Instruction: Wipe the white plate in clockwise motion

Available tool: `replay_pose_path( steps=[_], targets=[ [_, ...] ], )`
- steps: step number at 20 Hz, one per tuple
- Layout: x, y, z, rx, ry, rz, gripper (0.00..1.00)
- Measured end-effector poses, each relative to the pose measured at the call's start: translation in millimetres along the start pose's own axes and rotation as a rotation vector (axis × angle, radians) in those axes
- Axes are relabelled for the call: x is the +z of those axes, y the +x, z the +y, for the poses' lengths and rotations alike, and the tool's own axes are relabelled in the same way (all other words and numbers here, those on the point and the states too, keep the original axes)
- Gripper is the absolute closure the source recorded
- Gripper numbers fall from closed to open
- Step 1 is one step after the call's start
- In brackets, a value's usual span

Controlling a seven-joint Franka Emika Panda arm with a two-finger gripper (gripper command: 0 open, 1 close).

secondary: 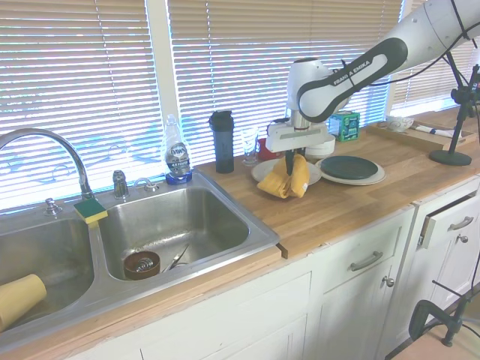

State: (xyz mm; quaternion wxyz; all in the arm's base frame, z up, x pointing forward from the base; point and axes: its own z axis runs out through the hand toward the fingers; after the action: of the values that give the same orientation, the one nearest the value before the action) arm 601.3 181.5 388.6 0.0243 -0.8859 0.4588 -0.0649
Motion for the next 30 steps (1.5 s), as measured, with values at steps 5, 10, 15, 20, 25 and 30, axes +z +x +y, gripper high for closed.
replay_pose_path(
  steps=[5, 10, 15, 20, 25, 30],
  targets=[
    [-5, 17, -23, 0.028, 0.009, -0.012, 1.0],
    [27, 55, -34, 0.082, -0.009, -0.006, 1.0],
    [36, 83, -49, 0.12, 0.017, -0.006, 1.0],
    [43, 104, -54, 0.143, 0.026, 0.013, 1.0],
    [49, 129, -49, 0.158, 0.022, 0.044, 1.0],
    [50, 146, -39, 0.146, 0.0, 0.084, 1.0]
  ],
)
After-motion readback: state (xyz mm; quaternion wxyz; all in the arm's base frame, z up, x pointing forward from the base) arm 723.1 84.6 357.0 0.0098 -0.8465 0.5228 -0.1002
